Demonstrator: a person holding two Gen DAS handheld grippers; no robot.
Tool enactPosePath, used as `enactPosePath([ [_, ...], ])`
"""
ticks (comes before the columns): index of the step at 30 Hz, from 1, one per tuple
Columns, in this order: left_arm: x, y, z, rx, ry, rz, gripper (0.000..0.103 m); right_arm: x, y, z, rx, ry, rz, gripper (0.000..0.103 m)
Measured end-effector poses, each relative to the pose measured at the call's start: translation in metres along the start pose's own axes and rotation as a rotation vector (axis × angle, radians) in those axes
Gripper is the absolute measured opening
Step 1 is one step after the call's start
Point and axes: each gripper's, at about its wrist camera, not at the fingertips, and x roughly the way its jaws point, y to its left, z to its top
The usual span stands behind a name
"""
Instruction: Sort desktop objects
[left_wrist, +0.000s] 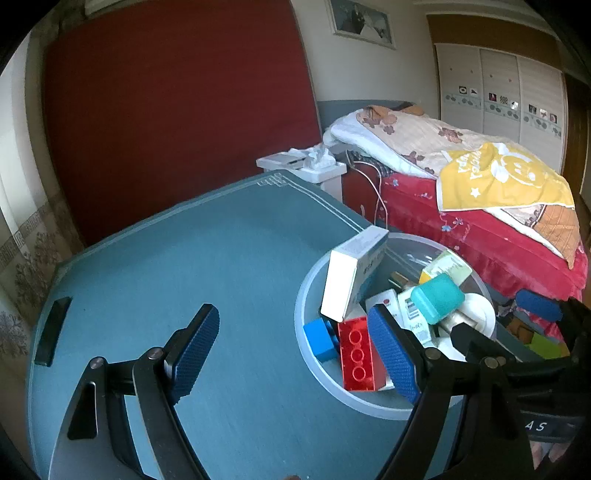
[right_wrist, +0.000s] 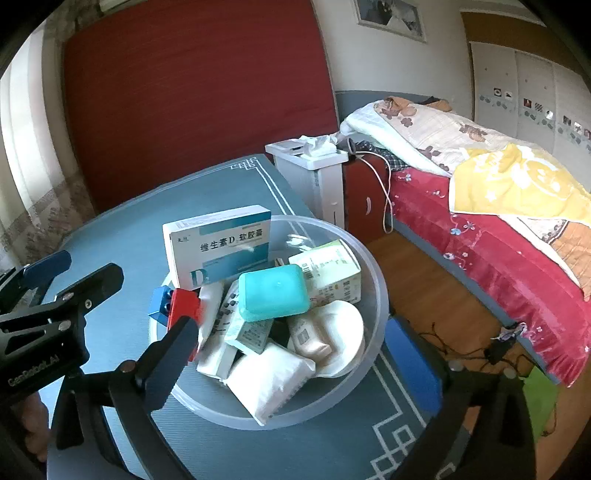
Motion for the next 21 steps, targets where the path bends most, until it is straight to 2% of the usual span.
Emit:
enactPosePath([
  [6,0.001,-0.003,-0.005,0.003,0.008,0.002,0.086,0.005,-0.002,-0.004,-0.028,0.026,-0.050,0.102],
  [12,0.004,0.000,-0.009,-0.026,0.018,0.035,0.086,0.008,-0.003,-0.009,-0.059,0.049,-0.087,0.102],
  [18,0.007,-0.002,-0.010,-0.012,0.023,0.109,0.086,0.010,-0.001,-0.016,-0.085,0.080,-0.087,0.102],
  [21,0.009,-0.004,-0.012,-0.006,0.040,0.102,0.086,0.011,-0.001,-0.019,-0.088,0.089,-0.080,0.102],
])
